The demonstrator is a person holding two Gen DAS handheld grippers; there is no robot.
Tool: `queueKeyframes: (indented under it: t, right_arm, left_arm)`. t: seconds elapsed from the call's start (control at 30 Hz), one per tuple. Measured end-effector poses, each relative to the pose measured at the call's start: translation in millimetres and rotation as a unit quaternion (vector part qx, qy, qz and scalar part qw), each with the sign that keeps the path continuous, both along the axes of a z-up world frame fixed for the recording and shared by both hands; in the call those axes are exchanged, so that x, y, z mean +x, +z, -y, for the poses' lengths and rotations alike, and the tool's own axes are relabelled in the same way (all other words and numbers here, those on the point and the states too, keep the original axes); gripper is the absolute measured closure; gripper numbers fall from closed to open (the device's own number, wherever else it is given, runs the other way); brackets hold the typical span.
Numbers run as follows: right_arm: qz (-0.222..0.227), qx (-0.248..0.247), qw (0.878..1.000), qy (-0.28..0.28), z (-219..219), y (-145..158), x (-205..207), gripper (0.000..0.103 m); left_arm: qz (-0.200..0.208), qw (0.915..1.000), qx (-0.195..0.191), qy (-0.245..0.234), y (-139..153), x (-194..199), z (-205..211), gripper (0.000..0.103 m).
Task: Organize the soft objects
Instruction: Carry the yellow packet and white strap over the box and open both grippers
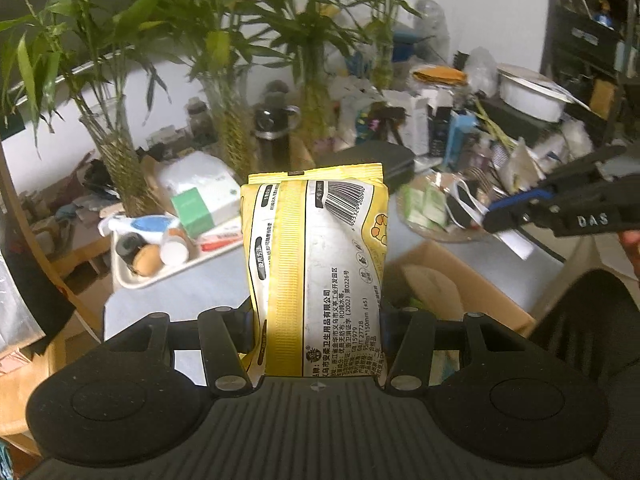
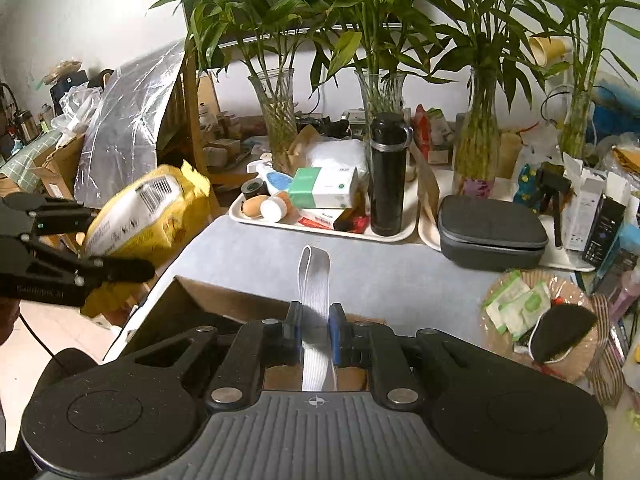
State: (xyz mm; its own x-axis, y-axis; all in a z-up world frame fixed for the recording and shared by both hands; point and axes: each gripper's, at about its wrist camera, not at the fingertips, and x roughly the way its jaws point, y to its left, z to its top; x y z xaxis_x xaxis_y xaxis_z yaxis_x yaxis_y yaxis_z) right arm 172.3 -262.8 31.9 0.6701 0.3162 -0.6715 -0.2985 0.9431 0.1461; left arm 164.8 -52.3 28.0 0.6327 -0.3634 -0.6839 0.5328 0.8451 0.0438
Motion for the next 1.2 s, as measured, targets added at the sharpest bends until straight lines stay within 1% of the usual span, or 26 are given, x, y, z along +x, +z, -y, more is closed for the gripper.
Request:
queueKeyframes:
  t: [0.2,0.33,0.57,0.67,0.73,0.8,0.9,0.97,1.2]
  right_arm:
    - [0.002,0.005,1.0,0.0,2.4,3.3,-11.5,0.087]
    - [0.002,0.007,1.0,-0.001,3.0,3.9,-16.1,0.087]
    - [0.001,0.01,1.0,-0.001,3.5,3.3,-19.0,0.087]
    - [-0.003,0.01,1.0,0.0,1.0,0.6,-19.9,0.087]
    - [-0.006,0.011,1.0,0.0,-0.6,-0.8,-19.7,0.087]
    - [-0.008,0.013,1.0,0.001,-1.5,-2.0,-21.5,0.087]
    - [-0.011,0.013,1.0,0.002,-0.8,-3.6,-23.5,0.087]
    - [-0.012,0.014,1.0,0.001,-0.2,-4.1,-24.7,0.087]
    - [-0.016,0.018,1.0,0.001,-0.5,-6.5,-26.2,0.087]
  left_arm:
    - [-0.019,0.9996,0.008,-0.02,-12.6,-12.1,11.4,0.052]
    - [-0.033,0.9992,0.01,-0.022,-21.5,-13.1,14.9,0.052]
    - [-0.039,0.9989,0.017,-0.022,-25.7,-11.4,19.6,0.051]
    - [-0.043,0.9981,0.036,-0.025,-36.7,-6.9,28.1,0.044]
    - [-0.051,0.9972,0.052,-0.02,-47.9,-3.4,32.4,0.042]
    - [-0.053,0.9972,0.053,-0.008,-54.0,-4.1,32.1,0.035]
    - [-0.048,0.9973,0.056,0.001,-54.0,-8.9,31.1,0.032]
    - [-0.042,0.9973,0.06,0.006,-52.6,-12.6,30.1,0.03]
    - [-0.027,0.9977,0.059,0.018,-45.8,-19.4,28.7,0.029]
